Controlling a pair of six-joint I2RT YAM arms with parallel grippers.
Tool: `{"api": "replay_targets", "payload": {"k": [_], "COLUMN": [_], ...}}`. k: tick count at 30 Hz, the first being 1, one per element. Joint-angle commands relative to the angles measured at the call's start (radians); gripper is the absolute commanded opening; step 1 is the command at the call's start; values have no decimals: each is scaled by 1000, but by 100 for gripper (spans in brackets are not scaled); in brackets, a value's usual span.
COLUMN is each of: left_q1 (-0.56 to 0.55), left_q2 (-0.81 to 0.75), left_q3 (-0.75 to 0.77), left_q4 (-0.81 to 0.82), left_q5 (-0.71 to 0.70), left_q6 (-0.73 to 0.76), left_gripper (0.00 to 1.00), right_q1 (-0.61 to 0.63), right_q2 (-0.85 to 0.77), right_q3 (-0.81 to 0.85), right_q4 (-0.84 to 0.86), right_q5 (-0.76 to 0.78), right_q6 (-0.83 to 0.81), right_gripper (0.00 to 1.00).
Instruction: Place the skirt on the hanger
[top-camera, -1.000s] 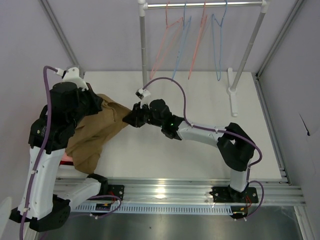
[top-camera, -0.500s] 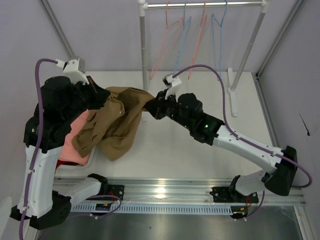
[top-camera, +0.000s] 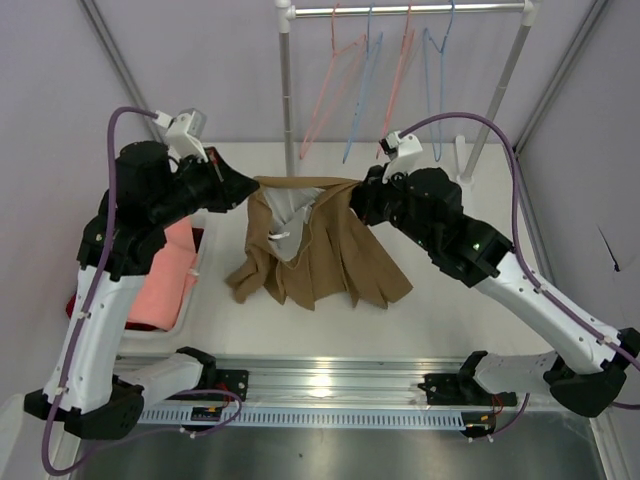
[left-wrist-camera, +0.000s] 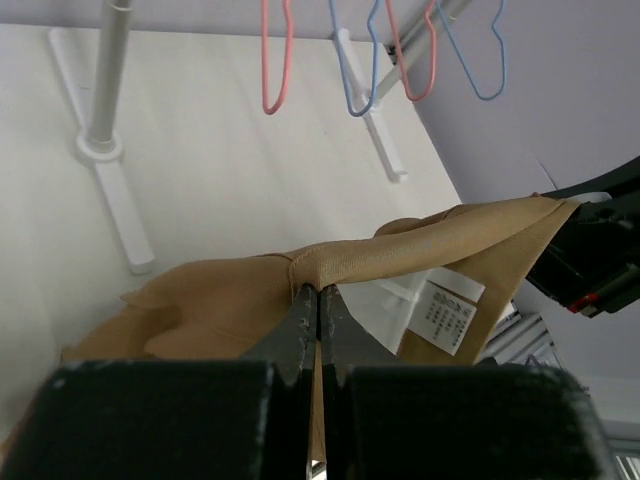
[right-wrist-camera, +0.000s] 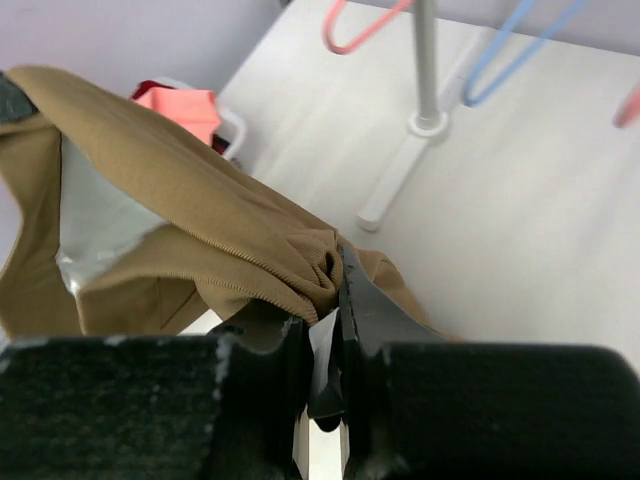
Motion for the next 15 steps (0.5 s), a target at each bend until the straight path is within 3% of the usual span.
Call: {"api": "replay_targets", "payload": {"k": [1, 8, 15], "left_q1": [1, -50, -110], "left_q2": [-13, -22, -6], "left_q3": [-100, -420, -701], "left_q4": [132, 334, 471], "left_q5": [37, 83, 16], "left_q6": [-45, -122, -188], "left_gripper": [0, 0, 0], "right_q1": [-46, -118, -133], "right_q2": [-77, -155, -269], "right_q3": [-5, -237, -542], "right_q4": [-47, -38, 8], "right_q5": [43, 35, 12], "right_q6": [-12, 41, 176], "right_gripper": [0, 0, 2]}}
